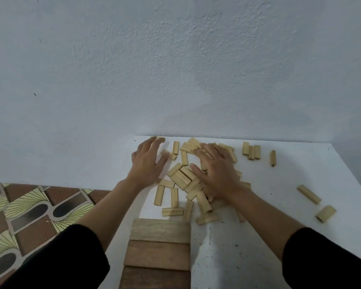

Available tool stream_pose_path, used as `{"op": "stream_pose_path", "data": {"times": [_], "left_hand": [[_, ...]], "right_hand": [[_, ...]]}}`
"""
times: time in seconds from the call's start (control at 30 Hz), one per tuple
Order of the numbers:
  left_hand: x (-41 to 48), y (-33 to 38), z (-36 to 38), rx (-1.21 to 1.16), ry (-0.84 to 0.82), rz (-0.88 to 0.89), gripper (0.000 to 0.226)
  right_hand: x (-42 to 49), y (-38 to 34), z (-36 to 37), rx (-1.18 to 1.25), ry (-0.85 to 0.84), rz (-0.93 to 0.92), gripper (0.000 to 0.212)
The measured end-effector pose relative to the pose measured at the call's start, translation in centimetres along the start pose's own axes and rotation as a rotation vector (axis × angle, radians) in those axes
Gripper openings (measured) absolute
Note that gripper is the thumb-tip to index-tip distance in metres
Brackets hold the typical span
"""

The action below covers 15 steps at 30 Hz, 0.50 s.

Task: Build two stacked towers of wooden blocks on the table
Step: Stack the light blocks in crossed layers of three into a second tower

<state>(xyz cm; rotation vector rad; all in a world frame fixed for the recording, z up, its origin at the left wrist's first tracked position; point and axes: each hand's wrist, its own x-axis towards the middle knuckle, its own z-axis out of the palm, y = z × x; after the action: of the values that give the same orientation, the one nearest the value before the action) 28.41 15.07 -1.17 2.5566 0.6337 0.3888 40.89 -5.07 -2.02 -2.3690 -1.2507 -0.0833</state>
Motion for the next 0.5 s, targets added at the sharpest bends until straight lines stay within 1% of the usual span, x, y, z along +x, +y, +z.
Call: {"op": "stream_pose_path", "data": {"times": [0.07,0.13,0.27,0.33,0.4,0.43,0.5], "left_hand": [[0.9,-0.5,0.7,0.162,-0.146,0.008,0.063],[1.5,-0.8,1.5,0.262,-0.220,0.023,0.073],[1.7,0.0,2.6,0.348,-0.214,-0.001,0.071],[1.7,0.1,3.0,0.398,-0.216,0.036,0.073],[1.4,0.2,3.4,0.464,-0.243,0.091,0.084],[1.1,0.4,3.7,0.464,-0.236,0.103,0.083],[0.5,1.4,4.1,0.376,-0.188,0.090,0.070]], "right_hand": [[1.6,0.2,0.3,-0.026,-0.086,-0.005,0.069],[3.0,0.4,0.5,-0.070,-0.158,-0.031,0.072],[4.4,0.5,0.9,-0.119,-0.291,-0.035,0.069],[4.7,0.5,1.2,-0.145,-0.335,-0.027,0.069],[4.4,0.5,1.3,-0.151,-0.338,-0.023,0.068],[4.1,0.4,1.3,-0.147,-0.326,-0.024,0.066],[3.4,0.5,1.3,-0.140,-0.303,-0.032,0.062]]}}
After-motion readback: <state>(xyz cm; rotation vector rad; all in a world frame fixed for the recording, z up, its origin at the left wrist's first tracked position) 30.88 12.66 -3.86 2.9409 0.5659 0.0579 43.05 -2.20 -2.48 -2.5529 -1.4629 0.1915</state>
